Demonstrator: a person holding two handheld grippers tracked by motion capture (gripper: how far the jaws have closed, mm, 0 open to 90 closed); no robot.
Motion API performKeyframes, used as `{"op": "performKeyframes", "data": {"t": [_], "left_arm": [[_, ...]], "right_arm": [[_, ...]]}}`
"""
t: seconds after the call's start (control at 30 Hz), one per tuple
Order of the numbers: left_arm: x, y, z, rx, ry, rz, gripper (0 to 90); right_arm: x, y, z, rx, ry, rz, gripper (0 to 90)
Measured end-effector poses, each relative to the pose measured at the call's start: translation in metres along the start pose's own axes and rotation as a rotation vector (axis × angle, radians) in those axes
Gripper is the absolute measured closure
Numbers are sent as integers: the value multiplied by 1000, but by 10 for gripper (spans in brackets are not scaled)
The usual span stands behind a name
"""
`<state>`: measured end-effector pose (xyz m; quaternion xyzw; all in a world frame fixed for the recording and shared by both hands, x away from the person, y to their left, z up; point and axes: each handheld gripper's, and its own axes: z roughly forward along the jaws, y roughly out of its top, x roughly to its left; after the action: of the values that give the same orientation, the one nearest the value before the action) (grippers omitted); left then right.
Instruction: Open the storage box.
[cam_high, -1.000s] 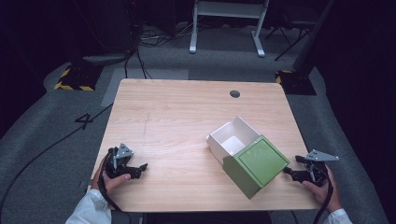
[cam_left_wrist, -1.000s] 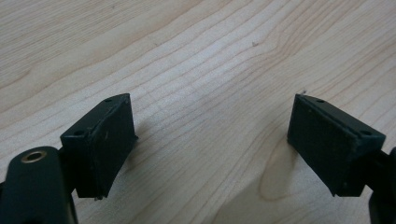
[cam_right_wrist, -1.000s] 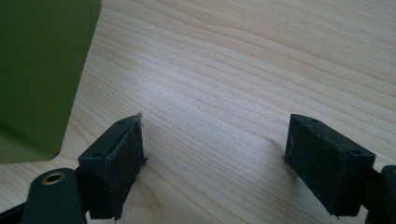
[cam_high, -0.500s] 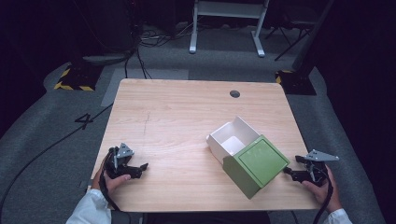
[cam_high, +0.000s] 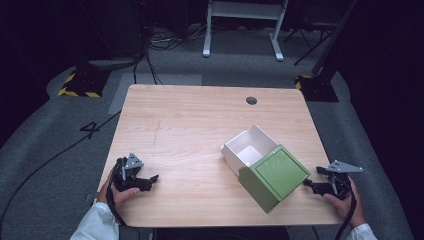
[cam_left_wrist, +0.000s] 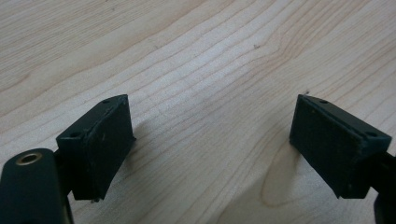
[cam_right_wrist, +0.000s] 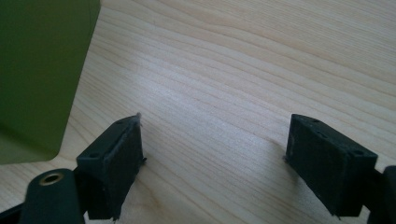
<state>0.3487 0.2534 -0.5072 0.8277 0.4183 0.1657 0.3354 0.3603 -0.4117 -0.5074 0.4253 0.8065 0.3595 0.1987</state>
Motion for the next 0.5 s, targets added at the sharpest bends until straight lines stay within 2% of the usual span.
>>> {"op": "performKeyframes", "data": {"t": [0.5], "left_arm": [[0,0,0,1,0,1,137]], "right_arm": [[0,0,0,1,1,0,188]]}}
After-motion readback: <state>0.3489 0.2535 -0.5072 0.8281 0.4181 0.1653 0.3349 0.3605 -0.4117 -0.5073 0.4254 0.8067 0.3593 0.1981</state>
